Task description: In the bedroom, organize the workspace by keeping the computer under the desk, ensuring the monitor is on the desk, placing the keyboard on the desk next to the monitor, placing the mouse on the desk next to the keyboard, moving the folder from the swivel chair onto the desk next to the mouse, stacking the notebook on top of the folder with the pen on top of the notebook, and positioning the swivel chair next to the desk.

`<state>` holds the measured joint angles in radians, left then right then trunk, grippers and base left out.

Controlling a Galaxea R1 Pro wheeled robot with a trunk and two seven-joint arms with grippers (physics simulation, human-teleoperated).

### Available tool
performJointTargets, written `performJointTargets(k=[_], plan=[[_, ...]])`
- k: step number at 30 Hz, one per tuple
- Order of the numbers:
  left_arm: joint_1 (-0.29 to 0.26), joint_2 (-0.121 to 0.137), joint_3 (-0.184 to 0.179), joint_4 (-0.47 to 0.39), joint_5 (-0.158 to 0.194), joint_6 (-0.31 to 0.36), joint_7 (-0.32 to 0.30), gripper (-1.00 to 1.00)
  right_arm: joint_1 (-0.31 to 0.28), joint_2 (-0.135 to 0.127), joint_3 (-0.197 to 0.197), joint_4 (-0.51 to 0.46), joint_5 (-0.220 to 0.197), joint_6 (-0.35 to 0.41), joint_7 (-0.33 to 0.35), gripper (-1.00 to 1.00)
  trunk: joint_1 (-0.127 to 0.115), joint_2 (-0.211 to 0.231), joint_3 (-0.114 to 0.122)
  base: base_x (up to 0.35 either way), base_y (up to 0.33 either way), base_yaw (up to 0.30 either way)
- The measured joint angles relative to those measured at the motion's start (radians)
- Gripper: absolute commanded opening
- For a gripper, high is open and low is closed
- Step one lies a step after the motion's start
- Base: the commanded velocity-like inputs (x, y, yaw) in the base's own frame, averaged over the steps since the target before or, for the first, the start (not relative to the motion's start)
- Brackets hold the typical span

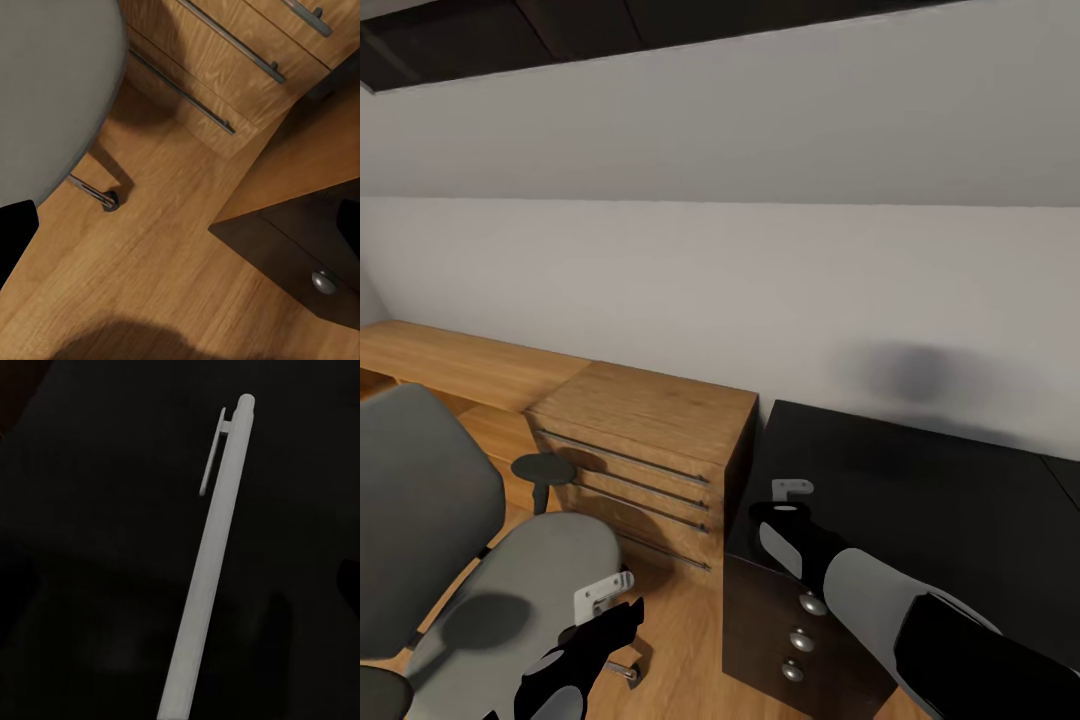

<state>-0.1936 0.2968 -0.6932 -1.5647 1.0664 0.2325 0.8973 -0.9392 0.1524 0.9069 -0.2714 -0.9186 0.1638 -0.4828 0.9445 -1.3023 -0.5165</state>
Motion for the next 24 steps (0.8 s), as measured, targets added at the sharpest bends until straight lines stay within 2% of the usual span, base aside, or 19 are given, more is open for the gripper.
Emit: performJointTargets(k=[10, 16, 24], plan=[[0.000, 0.000, 0.000, 0.000, 0.000, 0.001, 0.000, 1.00, 0.000, 0.000, 0.000, 0.000, 0.000, 0.000, 0.000, 1.00, 0.000, 0.000, 0.000, 0.000, 0.000, 0.000], [0.000, 0.000, 0.000, 0.000, 0.000, 0.001, 0.000, 1.00, 0.000, 0.000, 0.000, 0.000, 0.000, 0.000, 0.000, 1.00, 0.023, -0.042, -0.019, 0.000, 0.000, 0.000], [0.000, 0.000, 0.000, 0.000, 0.000, 0.001, 0.000, 1.00, 0.000, 0.000, 0.000, 0.000, 0.000, 0.000, 0.000, 1.00, 0.023, -0.042, -0.019, 0.000, 0.000, 0.000]])
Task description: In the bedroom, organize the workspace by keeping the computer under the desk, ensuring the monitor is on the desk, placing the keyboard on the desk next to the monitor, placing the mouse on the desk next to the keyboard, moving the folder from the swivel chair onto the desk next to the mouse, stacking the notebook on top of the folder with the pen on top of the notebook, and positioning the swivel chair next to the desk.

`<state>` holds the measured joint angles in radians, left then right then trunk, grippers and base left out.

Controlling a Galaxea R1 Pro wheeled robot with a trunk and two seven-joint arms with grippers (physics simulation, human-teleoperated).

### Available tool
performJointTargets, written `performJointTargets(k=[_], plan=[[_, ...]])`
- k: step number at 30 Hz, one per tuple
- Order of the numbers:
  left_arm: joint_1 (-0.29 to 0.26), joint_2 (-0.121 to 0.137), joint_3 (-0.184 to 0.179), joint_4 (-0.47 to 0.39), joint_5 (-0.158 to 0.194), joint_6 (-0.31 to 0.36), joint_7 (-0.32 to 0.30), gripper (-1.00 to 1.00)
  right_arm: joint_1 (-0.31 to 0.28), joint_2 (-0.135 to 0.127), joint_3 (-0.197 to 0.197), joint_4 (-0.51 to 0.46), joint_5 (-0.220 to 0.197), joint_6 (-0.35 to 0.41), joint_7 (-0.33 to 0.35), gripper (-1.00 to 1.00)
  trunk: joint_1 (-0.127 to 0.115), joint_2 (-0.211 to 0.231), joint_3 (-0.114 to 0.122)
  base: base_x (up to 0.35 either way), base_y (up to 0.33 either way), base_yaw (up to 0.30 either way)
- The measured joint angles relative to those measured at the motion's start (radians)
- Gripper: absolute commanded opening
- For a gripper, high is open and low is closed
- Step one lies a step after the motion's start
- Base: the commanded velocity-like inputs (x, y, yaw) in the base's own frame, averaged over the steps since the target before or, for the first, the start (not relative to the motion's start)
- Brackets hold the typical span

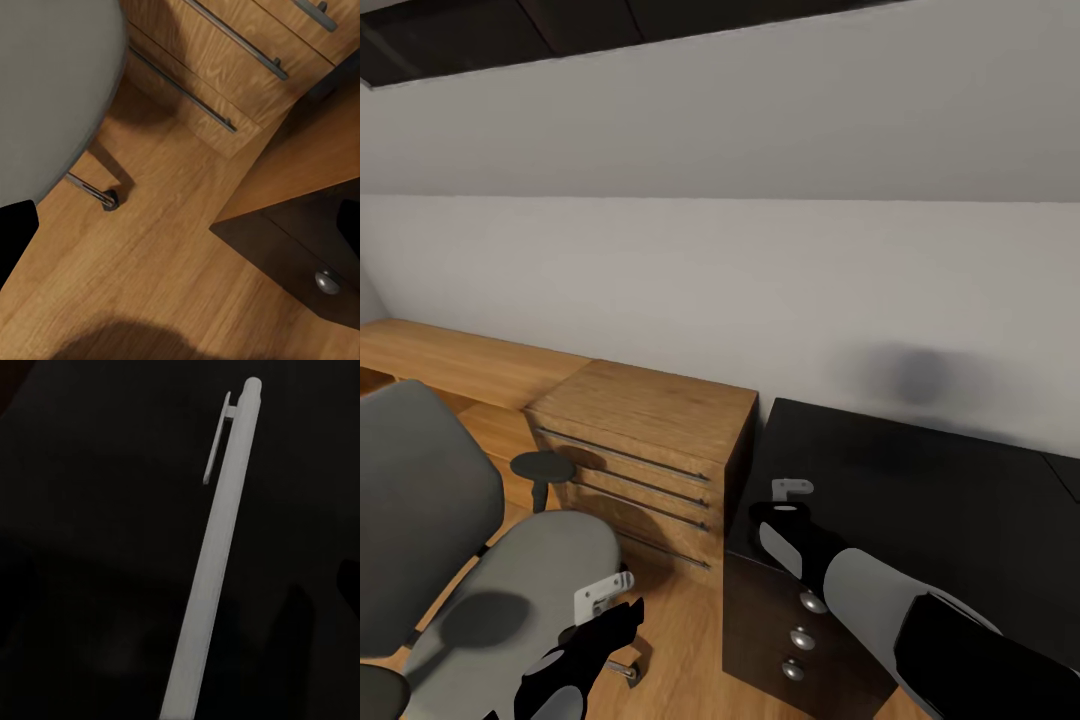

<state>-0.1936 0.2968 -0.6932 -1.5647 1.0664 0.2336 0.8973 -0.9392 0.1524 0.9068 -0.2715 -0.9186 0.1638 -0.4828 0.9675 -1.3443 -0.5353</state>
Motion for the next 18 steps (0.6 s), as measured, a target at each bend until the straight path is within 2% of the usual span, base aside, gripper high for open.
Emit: performJointTargets(k=[4, 9, 18], plan=[[0.000, 0.000, 0.000, 0.000, 0.000, 0.000, 0.000, 1.00, 0.000, 0.000, 0.000, -0.001, 0.000, 0.000, 0.000, 1.00, 0.000, 0.000, 0.000, 0.000, 0.000, 0.000], [0.000, 0.000, 0.000, 0.000, 0.000, -0.001, 0.000, 1.00, -0.001, 0.000, 0.001, -0.014, 0.008, -0.006, -0.001, 1.00, 0.019, -0.035, -0.015, 0.000, 0.000, 0.000], [0.000, 0.000, 0.000, -0.001, 0.000, -0.001, 0.000, 1.00, -0.001, 0.000, 0.001, -0.014, 0.008, -0.006, -0.001, 1.00, 0.019, -0.035, -0.015, 0.000, 0.000, 0.000]])
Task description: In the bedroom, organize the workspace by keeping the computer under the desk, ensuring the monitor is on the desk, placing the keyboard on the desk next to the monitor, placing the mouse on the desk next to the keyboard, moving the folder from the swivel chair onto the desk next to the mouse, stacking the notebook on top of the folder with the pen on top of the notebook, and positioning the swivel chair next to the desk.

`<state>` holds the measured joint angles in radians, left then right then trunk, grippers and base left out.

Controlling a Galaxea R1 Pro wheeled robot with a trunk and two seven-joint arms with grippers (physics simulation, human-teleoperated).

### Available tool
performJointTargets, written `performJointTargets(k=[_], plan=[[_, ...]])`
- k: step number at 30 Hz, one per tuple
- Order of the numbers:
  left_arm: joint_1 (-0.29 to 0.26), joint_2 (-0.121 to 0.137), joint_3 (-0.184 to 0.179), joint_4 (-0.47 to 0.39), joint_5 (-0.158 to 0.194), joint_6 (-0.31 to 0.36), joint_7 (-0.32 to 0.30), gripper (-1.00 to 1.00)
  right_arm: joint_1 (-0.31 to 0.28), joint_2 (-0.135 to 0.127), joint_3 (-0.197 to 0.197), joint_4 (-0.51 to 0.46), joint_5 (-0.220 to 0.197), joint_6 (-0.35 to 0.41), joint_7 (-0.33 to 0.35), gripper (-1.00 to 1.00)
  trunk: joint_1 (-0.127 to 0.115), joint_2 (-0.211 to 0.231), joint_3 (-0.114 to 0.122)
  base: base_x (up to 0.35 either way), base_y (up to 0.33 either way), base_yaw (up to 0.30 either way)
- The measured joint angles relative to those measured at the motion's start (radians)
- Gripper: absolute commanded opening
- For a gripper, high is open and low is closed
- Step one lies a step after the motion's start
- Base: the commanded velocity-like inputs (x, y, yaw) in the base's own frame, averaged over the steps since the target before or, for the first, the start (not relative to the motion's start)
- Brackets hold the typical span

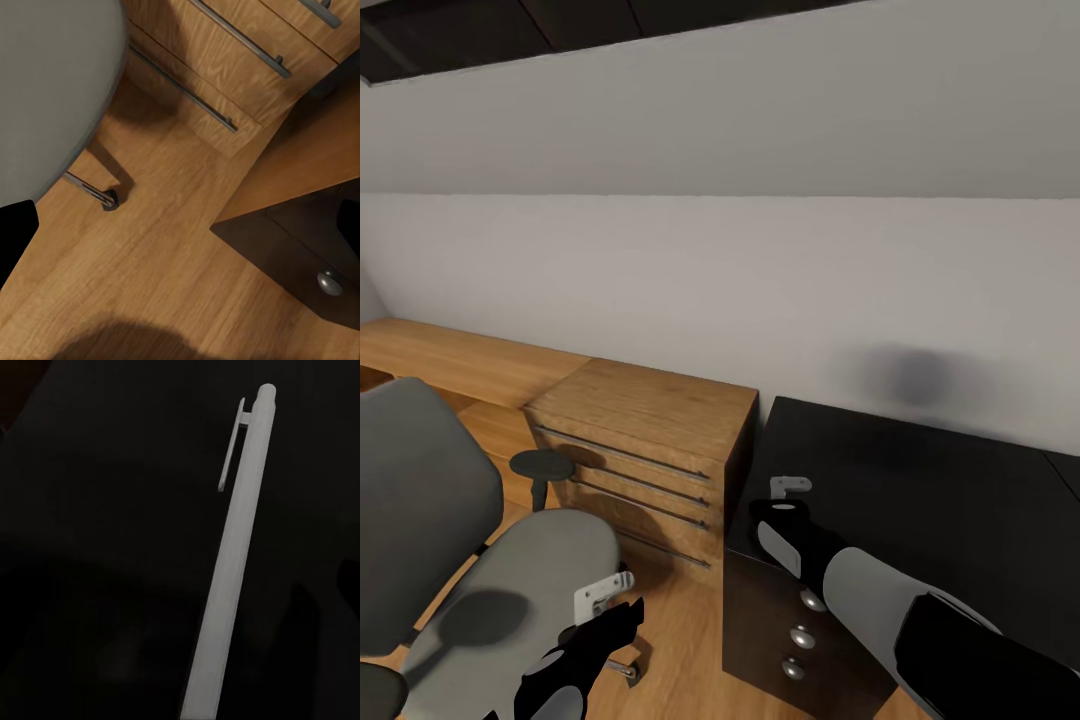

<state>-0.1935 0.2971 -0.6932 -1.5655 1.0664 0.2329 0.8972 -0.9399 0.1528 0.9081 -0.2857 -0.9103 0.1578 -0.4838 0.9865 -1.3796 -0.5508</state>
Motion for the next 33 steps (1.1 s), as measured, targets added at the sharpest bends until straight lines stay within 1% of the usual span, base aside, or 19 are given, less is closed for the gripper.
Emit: performJointTargets(k=[10, 13, 16, 18, 20, 29, 30, 33], plan=[[0.000, 0.000, 0.000, 0.000, 0.000, 0.000, 0.000, 1.00, 0.000, -0.001, 0.000, -0.001, -0.001, 0.000, 0.002, 1.00, 0.000, 0.000, 0.000, 0.000, 0.000, 0.000], [0.000, 0.000, 0.000, 0.000, 0.000, 0.001, 0.000, 1.00, 0.000, -0.010, -0.002, -0.008, -0.013, 0.001, 0.004, 1.00, 0.000, 0.000, 0.000, 0.000, 0.000, 0.000], [0.000, 0.000, 0.000, 0.000, 0.000, 0.000, 0.000, 1.00, 0.000, -0.016, -0.013, -0.010, -0.017, 0.001, 0.006, 1.00, 0.000, 0.000, 0.000, 0.000, 0.000, 0.000], [0.000, 0.000, 0.000, 0.000, 0.000, 0.000, 0.000, 1.00, 0.000, -0.022, -0.041, -0.009, -0.020, 0.001, 0.008, 1.00, 0.000, 0.000, 0.000, 0.000, 0.000, 0.000], [0.000, 0.000, 0.000, 0.000, 0.000, 0.000, 0.000, 1.00, 0.000, -0.024, -0.054, -0.009, -0.020, 0.001, 0.009, 1.00, 0.000, 0.000, 0.000, 0.000, 0.000, 0.000], [0.000, 0.000, 0.000, 0.001, 0.000, 0.001, 0.000, 1.00, 0.000, -0.024, -0.062, -0.008, -0.020, 0.001, 0.011, 1.00, 0.000, 0.000, 0.000, 0.000, 0.000, 0.000], [0.000, 0.000, 0.000, 0.001, 0.000, 0.001, 0.000, 1.00, 0.000, -0.024, -0.062, -0.008, -0.021, 0.001, 0.011, -1.00, 0.000, 0.000, 0.000, 0.000, 0.000, 0.000], [0.000, 0.000, 0.000, 0.001, 0.001, 0.001, 0.000, 1.00, 0.000, -0.024, -0.062, -0.008, -0.021, 0.001, 0.010, -1.00, 0.000, 0.000, 0.000, 0.000, 0.000, 0.000]])
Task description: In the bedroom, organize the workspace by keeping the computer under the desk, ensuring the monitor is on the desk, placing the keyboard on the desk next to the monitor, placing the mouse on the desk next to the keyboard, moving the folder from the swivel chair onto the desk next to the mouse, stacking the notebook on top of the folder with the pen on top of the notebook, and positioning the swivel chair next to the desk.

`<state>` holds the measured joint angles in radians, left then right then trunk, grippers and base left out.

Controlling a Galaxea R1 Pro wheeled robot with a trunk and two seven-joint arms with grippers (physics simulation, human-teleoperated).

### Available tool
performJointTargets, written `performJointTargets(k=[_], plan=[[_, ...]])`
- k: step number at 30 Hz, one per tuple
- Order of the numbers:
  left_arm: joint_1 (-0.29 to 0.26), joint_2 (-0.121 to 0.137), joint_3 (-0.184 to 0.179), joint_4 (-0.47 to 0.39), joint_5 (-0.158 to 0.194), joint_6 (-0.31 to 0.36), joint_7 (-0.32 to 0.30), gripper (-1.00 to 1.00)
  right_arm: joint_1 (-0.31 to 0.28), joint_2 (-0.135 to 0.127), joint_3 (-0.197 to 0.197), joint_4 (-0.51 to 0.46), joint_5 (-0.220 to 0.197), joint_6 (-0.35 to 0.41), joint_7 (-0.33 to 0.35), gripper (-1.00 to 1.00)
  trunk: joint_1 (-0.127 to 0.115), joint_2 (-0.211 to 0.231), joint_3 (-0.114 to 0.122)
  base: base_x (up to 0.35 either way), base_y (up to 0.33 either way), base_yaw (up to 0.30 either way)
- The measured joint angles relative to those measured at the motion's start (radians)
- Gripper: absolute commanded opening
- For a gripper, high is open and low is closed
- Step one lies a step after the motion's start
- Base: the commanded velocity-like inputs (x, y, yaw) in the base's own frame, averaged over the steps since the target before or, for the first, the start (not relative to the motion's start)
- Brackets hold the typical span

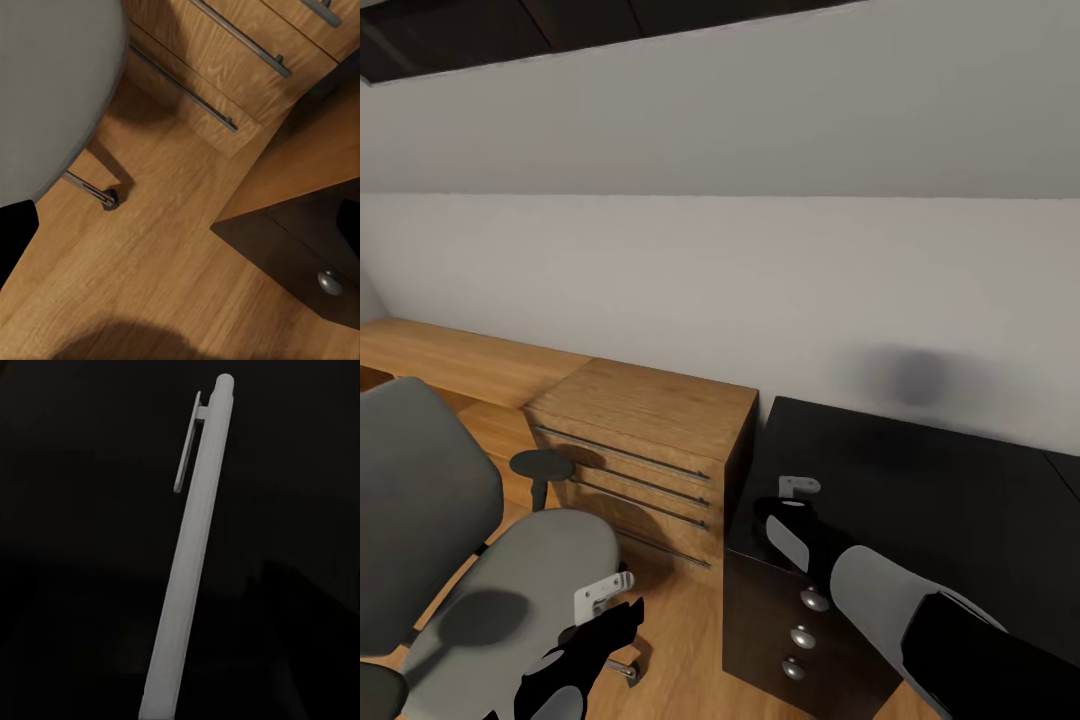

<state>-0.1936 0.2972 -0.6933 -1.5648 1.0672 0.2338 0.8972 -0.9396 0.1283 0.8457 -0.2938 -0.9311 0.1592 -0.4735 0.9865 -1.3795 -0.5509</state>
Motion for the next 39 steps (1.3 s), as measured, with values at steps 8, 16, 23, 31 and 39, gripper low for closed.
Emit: performJointTargets(k=[8, 16, 23, 31, 39], plan=[[0.000, 0.000, 0.000, 0.000, 0.001, 0.000, 0.000, 1.00, 0.000, 0.000, 0.000, 0.000, 0.000, 0.000, -0.001, -1.00, 0.000, 0.000, 0.000, 0.000, 0.000, 0.000], [0.000, 0.000, 0.000, 0.000, 0.001, 0.000, 0.000, 1.00, 0.000, 0.001, 0.000, 0.001, 0.001, -0.001, -0.002, -1.00, 0.000, 0.000, 0.000, 0.000, 0.000, 0.000], [0.000, 0.000, 0.000, 0.000, 0.001, 0.000, 0.000, 1.00, 0.000, 0.001, -0.001, 0.001, 0.001, -0.001, -0.002, -1.00, 0.000, 0.000, 0.000, 0.000, 0.000, 0.000], [0.000, 0.001, 0.000, 0.000, 0.001, 0.000, 0.000, 1.00, 0.000, 0.001, -0.001, 0.001, 0.000, -0.001, -0.001, -1.00, 0.000, 0.000, 0.000, 0.000, 0.000, 0.000], [0.000, 0.001, 0.000, 0.000, 0.002, 0.000, 0.000, 1.00, -0.001, 0.000, -0.003, -0.003, 0.009, 0.012, 0.000, -1.00, 0.000, 0.000, 0.000, 0.000, 0.000, 0.000]])
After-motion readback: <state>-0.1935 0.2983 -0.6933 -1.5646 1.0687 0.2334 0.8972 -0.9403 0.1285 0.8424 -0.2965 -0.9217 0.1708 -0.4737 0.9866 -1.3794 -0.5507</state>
